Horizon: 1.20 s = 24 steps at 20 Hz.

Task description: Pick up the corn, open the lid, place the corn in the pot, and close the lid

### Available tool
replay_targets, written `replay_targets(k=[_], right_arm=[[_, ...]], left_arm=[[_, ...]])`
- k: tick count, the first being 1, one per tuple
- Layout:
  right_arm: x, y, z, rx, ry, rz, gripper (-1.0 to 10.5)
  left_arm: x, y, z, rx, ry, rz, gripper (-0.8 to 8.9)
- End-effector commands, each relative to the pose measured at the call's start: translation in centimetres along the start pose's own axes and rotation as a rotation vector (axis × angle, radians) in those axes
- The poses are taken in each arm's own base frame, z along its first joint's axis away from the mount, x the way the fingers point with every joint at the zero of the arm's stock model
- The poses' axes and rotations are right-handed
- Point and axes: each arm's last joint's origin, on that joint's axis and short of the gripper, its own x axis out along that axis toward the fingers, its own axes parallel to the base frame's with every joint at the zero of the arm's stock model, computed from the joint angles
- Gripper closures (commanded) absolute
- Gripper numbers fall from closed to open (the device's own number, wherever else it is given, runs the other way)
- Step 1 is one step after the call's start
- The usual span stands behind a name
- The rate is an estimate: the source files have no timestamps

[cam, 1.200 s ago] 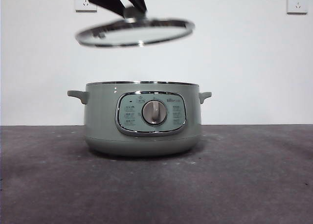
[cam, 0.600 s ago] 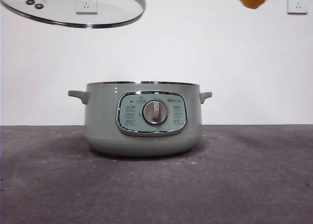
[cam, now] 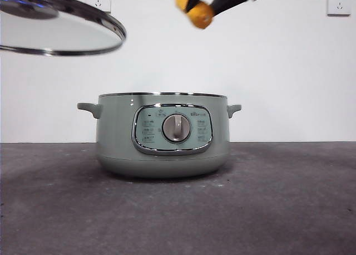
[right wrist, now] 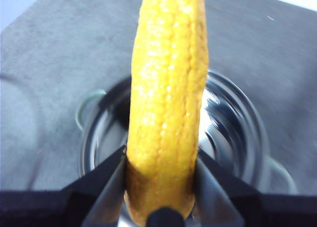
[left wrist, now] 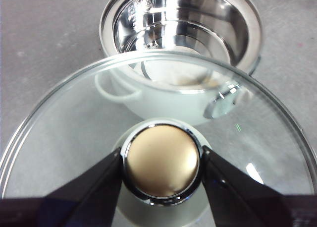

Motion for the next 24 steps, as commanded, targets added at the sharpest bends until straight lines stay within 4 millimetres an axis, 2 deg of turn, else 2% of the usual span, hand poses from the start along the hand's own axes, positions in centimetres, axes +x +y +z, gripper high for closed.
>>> replay_targets(k=[1, 6, 11, 16, 20, 24], right_arm=[[3.8, -0.1, 0.2, -0.013, 0.049, 0.002, 9.6], [10.9, -0.4, -1.1, -0.01, 0.166, 0.0, 9.6], [15.4, -0.2, -3.4, -0.015, 0.283, -0.024, 9.6], [17.8, 0.2, -5.3, -0.055, 0.39, -0.079, 9.6], [18.6, 0.0, -6.2, -0.071, 0.444, -0.105, 9.6], [18.5, -0.1, -6.6, -0.084, 0.485, -0.131, 9.6]], left_arm=[[-2.7, -0.4, -0.3, -0.007, -0.118, 0.009, 8.21], [-6.8, -1.4, -2.1, 0.001, -0.2, 0.025, 8.21], [-8.5, -1.8, -3.3, -0.006, -0.218, 0.051, 8.21], [-8.7, -1.8, -3.6, -0.028, -0.215, 0.04, 8.21], [-8.7, -1.9, -3.6, -0.032, -0.214, 0.04, 8.21], [-8.7, -1.9, -3.6, -0.03, -0.216, 0.022, 8.21]])
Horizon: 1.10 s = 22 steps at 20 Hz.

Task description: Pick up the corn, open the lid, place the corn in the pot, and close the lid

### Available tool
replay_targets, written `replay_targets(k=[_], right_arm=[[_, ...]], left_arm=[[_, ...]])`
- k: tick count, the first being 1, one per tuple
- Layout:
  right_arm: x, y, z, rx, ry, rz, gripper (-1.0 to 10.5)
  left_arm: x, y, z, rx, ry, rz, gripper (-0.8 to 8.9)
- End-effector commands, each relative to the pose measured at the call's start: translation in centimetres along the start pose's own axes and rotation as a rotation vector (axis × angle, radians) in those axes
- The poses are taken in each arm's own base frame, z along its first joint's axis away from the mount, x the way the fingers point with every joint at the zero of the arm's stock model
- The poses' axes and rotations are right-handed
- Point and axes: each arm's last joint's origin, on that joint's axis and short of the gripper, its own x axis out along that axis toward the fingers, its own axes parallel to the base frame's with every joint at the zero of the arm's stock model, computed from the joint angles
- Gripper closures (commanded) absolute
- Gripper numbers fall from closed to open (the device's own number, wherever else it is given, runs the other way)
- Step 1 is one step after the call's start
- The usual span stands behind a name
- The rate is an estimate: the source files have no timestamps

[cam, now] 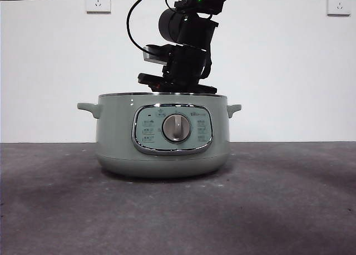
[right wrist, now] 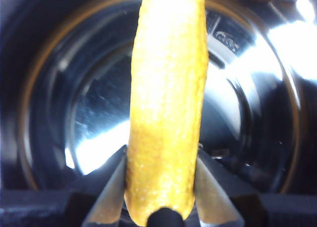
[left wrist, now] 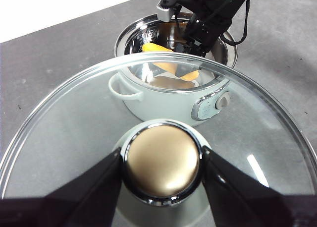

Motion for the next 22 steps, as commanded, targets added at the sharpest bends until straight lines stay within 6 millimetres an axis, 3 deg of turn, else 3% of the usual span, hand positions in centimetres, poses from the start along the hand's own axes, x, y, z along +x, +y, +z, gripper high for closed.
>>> replay_targets(k=[1, 10, 11, 14, 16, 19, 22], right_arm=[[1.1, 0.0, -0.3, -0.025, 0.038, -0.011, 9.6], [2.5, 0.3, -1.0, -0.029, 0.118, -0.005, 9.4], [2.5, 0.3, -1.0, -0.029, 0.117, -0.006, 8.9], [2.4, 0.3, -0.9, -0.005, 0.115, -0.007, 5.5], [2.1, 0.3, -0.8, -0.005, 0.106, -0.009, 5.3], [0.2, 0.2, 0.4, 0.012, 0.042, -0.035, 5.3], [-4.5, 0.3, 2.0, 0.016, -0.043, -0.069, 5.3]], left_arm=[[-0.5, -0.1, 0.4, 0.001, -0.063, -0.022, 8.21], [-0.5, -0.1, 0.4, -0.006, -0.062, -0.022, 8.21], [-0.5, -0.1, 0.4, -0.006, -0.063, -0.022, 8.21], [-0.5, -0.1, 0.4, -0.005, -0.063, -0.022, 8.21], [-0.5, -0.1, 0.4, -0.006, -0.063, -0.021, 8.21], [-0.4, -0.1, 0.4, -0.006, -0.061, -0.021, 8.21], [-0.4, -0.1, 0.6, -0.004, -0.073, -0.02, 8.21]])
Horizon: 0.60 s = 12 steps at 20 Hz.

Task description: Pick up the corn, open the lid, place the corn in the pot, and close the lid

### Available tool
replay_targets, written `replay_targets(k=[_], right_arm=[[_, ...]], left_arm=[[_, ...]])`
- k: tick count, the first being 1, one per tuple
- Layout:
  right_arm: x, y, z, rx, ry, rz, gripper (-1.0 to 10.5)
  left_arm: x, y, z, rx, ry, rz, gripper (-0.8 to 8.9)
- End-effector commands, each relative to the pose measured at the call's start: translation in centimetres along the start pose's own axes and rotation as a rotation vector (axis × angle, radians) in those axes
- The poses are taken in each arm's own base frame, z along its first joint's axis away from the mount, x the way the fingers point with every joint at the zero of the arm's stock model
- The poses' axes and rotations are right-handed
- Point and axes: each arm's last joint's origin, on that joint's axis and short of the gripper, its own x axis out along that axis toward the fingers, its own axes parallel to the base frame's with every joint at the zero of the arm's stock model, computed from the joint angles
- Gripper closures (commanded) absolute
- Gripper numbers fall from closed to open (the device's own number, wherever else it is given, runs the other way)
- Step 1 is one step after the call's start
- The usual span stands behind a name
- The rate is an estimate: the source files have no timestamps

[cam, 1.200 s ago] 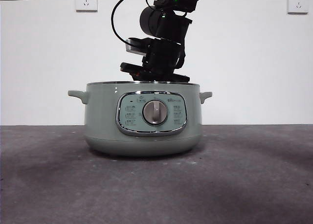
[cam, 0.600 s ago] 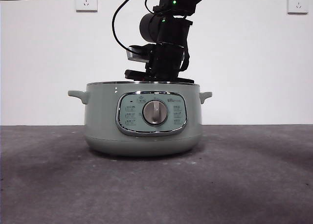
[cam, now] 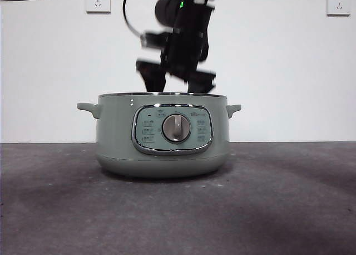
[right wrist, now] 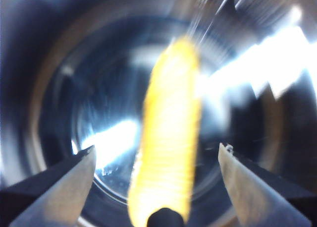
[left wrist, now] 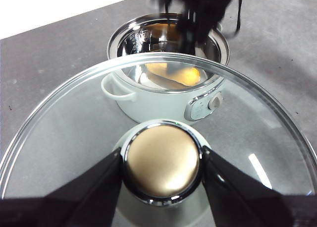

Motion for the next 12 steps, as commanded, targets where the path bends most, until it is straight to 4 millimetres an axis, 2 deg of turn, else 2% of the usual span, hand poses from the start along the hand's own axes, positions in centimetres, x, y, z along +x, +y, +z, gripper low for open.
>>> replay_targets(k=[1, 4, 5, 7, 8, 12], right_arm=[[-3.4, -0.1, 0.8, 0.013, -0.04, -0.043, 5.3], [-9.7, -0.3, 1.2, 0.087, -0.162, -0.09, 5.4], [-11.7, -0.5, 1.2, 0.103, -0.215, -0.093, 5.9], [-15.1, -0.5, 0.6, 0.102, -0.282, -0.117, 8.5], [-16.9, -0.4, 0.2, 0.099, -0.316, -0.119, 9.3], [-24.1, 0.0, -2.1, 0.081, -0.459, -0.128, 9.6]], left_arm=[[-0.2, 0.0, 0.7, 0.006, -0.075, 0.004, 8.21], [1.6, 0.4, 1.6, 0.03, -0.055, 0.002, 8.21], [2.4, 0.6, 2.0, 0.031, -0.045, -0.004, 8.21], [4.5, 0.9, 2.9, 0.036, -0.039, -0.03, 8.21], [5.4, 1.1, 3.3, 0.037, -0.047, -0.033, 8.21], [9.0, 1.7, 5.2, 0.05, -0.109, -0.102, 8.22]])
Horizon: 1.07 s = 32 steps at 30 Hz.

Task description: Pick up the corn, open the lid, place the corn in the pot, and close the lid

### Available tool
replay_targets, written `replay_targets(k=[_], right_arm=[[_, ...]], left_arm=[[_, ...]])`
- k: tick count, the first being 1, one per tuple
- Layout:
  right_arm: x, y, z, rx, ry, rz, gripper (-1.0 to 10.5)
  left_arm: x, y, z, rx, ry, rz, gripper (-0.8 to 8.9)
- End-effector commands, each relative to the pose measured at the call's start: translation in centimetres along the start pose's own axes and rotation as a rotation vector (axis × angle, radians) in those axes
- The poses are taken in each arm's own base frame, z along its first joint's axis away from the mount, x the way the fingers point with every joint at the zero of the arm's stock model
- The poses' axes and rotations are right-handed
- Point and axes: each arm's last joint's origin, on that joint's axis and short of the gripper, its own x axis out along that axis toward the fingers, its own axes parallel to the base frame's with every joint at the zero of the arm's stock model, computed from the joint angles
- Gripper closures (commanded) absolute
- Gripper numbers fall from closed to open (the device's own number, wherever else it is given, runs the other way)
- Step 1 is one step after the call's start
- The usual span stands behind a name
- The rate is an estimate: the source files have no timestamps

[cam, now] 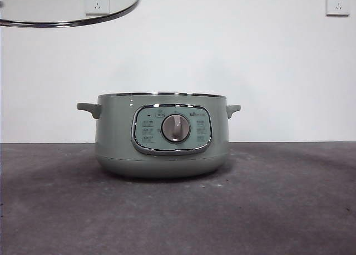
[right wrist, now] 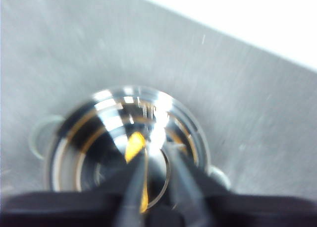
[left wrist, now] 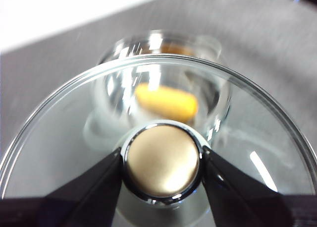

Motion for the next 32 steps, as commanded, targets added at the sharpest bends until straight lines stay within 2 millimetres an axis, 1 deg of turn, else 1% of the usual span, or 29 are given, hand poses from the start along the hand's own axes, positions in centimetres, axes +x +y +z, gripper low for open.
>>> replay_targets(k=[1, 4, 6, 8, 11, 15, 18, 22, 25, 28, 32], right_arm=[[-4.7, -0.2, 0.0, -0.008, -0.064, 0.01, 9.6], [-10.4, -0.4, -0.6, -0.009, -0.15, 0.098, 9.6], [-13.7, -0.5, -1.8, -0.014, -0.17, 0.128, 9.6], [-15.7, -0.7, -3.1, -0.021, -0.164, 0.13, 9.6], [-17.7, -0.8, -5.2, -0.032, -0.139, 0.13, 9.6], [-19.6, -0.9, -8.6, -0.035, -0.096, 0.131, 9.6], [-20.6, -1.0, -11.1, -0.035, -0.064, 0.133, 9.6], [-21.4, -1.0, -14.3, -0.027, -0.032, 0.134, 9.6], [-22.0, -1.0, -16.7, -0.009, -0.014, 0.134, 9.6], [-22.5, -1.0, -19.3, 0.021, -0.001, 0.134, 9.6], [-23.2, -1.0, -21.8, 0.069, 0.0, 0.135, 9.6]], left_arm=[[1.4, 0.4, 1.3, 0.031, -0.073, -0.027, 8.22], [4.2, 1.2, 2.2, 0.029, -0.067, -0.036, 8.22], [6.2, 1.8, 2.9, 0.031, -0.072, -0.054, 8.22], [7.5, 2.1, 3.6, 0.031, -0.073, -0.068, 8.21], [9.1, 2.2, 4.6, 0.038, -0.074, -0.08, 8.22], [11.2, 2.0, 6.2, 0.054, -0.071, -0.102, 8.22], [12.8, 1.7, 7.3, 0.067, -0.07, -0.121, 8.22], [15.2, 1.2, 8.1, 0.079, -0.053, -0.139, 8.21], [17.3, 0.9, 8.1, 0.093, -0.028, -0.115, 8.22], [19.6, 0.8, 7.1, 0.107, 0.019, -0.099, 8.22], [21.7, 1.1, 6.2, 0.103, 0.043, -0.096, 8.22]])
